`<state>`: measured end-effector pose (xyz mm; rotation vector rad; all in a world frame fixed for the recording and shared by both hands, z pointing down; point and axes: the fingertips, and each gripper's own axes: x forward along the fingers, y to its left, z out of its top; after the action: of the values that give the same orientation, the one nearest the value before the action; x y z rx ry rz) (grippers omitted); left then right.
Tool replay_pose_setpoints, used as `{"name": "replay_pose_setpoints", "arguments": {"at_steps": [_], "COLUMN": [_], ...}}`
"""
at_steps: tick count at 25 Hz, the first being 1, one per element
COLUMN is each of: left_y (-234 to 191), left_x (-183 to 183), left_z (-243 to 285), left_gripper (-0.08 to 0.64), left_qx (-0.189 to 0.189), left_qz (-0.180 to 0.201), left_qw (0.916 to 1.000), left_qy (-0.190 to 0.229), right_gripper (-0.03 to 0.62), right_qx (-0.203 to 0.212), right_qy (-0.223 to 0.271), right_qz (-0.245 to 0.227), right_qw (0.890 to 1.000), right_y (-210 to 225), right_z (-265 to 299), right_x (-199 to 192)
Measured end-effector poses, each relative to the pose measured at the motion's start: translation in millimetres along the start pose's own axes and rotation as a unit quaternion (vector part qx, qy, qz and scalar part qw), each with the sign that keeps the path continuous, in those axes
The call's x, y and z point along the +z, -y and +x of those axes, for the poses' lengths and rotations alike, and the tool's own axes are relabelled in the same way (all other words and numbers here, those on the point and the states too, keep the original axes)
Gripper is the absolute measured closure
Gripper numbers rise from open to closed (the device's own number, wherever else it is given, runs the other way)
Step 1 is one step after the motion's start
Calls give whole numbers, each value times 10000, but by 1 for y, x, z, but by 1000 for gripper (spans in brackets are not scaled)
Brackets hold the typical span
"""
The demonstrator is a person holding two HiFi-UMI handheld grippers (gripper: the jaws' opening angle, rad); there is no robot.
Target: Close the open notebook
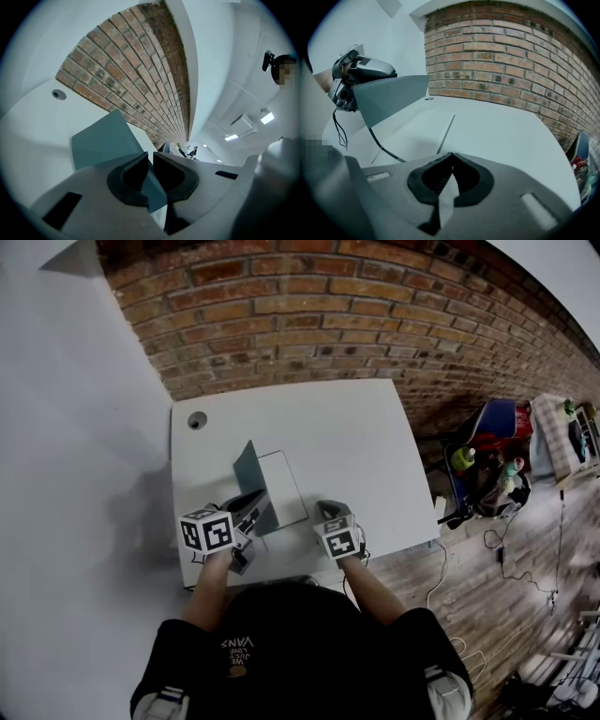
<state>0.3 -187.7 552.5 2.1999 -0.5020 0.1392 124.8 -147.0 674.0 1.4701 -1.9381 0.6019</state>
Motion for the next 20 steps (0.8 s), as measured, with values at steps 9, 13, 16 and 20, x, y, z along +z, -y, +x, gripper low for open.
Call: {"name": "replay_pose_setpoints", "arguments": {"at_steps": [9, 13, 16, 20], "left_y": [9, 9, 11, 12], "left_x": [-16, -18, -20, -22], "left_z": [12, 11, 10, 7], "left_gripper": [526, 526, 526, 526], "left_qx": [-101, -67, -50, -12], "left_qz": [17, 22, 26, 55], "left_qw": [9997, 9997, 9997, 9997], "left_qy": [-234, -245, -248, -238], "right_gripper": [594, 594, 594, 594], "right_qx": [-49, -52, -26, 6], "right_qy": [83, 91, 97, 185], "right_qz": [70, 72, 67, 66], "right_qw": [9999, 9999, 9999, 9998], "right_y": [7, 8, 7, 5], "right_z": [-8, -10, -12, -15], "right_x": [-1, -4, -4, -1]}}
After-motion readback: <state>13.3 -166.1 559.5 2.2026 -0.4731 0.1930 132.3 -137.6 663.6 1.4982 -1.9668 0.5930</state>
